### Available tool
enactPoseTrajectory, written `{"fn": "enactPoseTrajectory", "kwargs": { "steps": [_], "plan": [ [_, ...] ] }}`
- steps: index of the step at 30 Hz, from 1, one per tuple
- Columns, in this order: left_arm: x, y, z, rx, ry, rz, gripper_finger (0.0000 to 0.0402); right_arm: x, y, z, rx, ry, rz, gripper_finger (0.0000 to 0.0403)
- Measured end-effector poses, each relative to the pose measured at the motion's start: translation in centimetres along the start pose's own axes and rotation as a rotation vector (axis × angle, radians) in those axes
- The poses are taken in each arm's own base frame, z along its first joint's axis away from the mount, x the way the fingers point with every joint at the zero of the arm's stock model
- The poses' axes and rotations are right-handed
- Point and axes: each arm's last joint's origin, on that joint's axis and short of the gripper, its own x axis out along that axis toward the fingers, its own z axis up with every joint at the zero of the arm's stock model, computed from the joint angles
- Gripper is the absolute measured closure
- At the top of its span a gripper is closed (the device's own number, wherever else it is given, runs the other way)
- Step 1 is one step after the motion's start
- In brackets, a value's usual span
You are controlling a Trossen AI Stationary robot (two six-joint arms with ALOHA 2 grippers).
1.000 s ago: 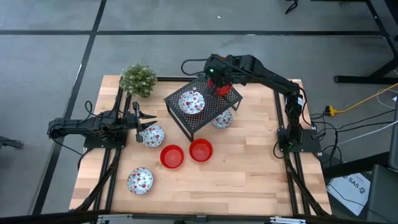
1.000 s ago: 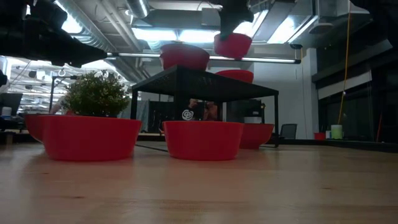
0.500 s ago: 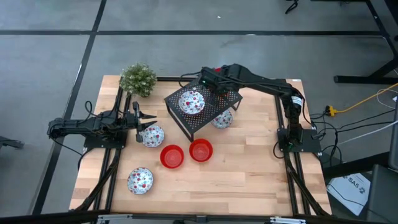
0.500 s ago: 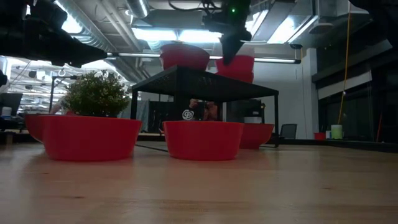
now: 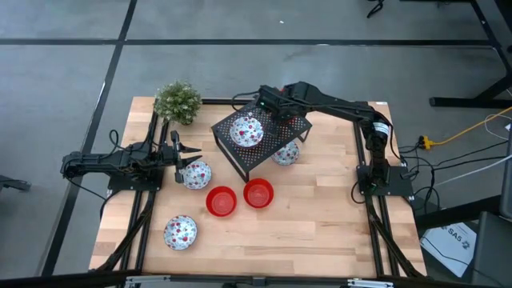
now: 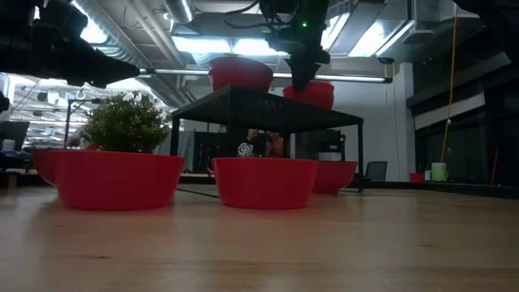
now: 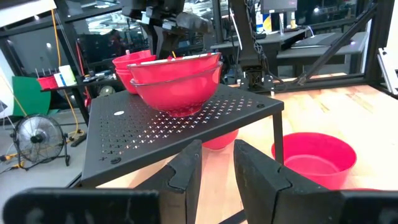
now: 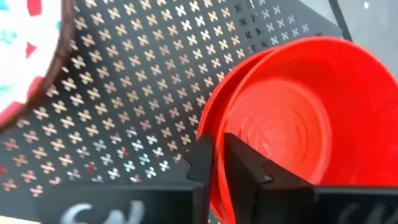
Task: Pick & Place Mini bowls
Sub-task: Stack the red bowl on the red bowl on the shelf
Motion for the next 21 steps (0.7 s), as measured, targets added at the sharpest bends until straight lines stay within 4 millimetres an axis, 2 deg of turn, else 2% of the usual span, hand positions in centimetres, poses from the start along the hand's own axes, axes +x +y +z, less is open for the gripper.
{"fn": "enactPoseTrajectory", "kwargs": {
  "steps": [14,21],
  "plan": [
    [0.0,0.0,0.0,0.0,0.0,0.0,0.0313,-0.2,0.1,0.2,0.009,-0.014,0.062,0.0271],
    [0.0,0.0,0.0,0.0,0.0,0.0,0.0313,-2.8,-0.7,1.0,0.033,-0.097,0.077,0.0251]
  ]
}}
